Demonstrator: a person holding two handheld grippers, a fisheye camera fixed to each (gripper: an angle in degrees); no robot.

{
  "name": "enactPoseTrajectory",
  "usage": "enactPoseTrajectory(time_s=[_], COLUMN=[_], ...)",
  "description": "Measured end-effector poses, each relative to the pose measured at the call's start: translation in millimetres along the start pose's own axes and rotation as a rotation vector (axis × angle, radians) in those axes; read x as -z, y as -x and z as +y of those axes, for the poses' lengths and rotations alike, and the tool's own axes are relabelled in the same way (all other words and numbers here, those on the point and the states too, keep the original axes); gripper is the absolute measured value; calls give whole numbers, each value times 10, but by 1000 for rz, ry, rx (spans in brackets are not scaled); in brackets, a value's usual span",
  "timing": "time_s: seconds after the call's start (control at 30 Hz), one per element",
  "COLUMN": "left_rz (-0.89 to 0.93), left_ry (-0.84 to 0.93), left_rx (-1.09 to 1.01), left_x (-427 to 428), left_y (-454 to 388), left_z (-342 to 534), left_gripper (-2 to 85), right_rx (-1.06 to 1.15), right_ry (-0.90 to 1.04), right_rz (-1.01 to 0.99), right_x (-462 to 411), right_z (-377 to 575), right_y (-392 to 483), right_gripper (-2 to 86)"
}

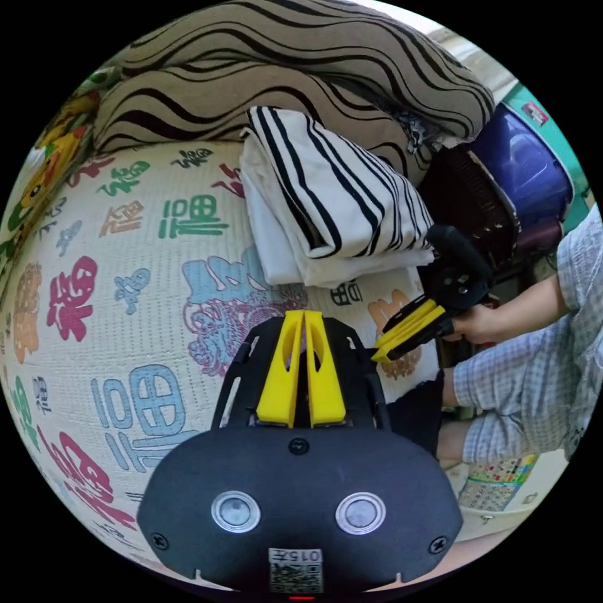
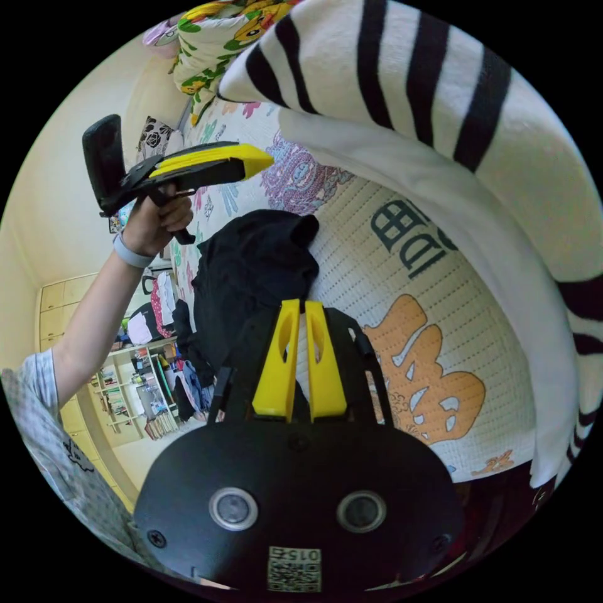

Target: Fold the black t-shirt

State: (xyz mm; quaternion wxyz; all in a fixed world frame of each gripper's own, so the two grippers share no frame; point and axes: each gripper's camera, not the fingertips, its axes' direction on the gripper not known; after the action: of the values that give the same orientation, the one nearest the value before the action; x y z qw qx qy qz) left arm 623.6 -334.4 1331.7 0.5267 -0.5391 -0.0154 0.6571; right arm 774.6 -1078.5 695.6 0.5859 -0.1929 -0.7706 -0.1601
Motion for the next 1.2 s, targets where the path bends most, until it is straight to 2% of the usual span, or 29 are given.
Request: enactPoseTrajectory(time_s=[0.1,0.2,0.27,0.37,0.57,0.7,0.83,0.97,1.1,1.2], left_rz=[45,-1,-89,-81,-52,-12,-24,-61,-70,-66], left_ry=[168,288,320,257,-28,-166,-274,-290,-205,-160], left_rx=[-22,-116,-143,-148,4,58,155,295,457,568], left_x=[-170,-366,-426,-271,501,1030,1461,1584,1405,1313], left_y=[10,-125,-180,-151,185,247,77,-136,-280,-328], left_z=[37,128,198,317,772,1428,2435,3371,4240,4712], left_gripper=[70,61,25,8,0,0,0,1,5,15], right_rx=[3,-1,-6,-17,-11,81,237,363,433,405], right_ry=[7,13,15,1,-98,-129,-47,80,214,344], right_rz=[6,3,0,-9,-15,-51,-83,-49,85,125], right_x=[-61,-147,-206,-287,-368,-492,-892,-1519,-2376,-2862], right_z=[-35,-48,-55,-69,-96,-116,-60,35,132,149], right_y=[59,112,141,199,421,815,1389,1854,2162,2247], right_gripper=[3,3,3,3,3,3,4,6,11,21])
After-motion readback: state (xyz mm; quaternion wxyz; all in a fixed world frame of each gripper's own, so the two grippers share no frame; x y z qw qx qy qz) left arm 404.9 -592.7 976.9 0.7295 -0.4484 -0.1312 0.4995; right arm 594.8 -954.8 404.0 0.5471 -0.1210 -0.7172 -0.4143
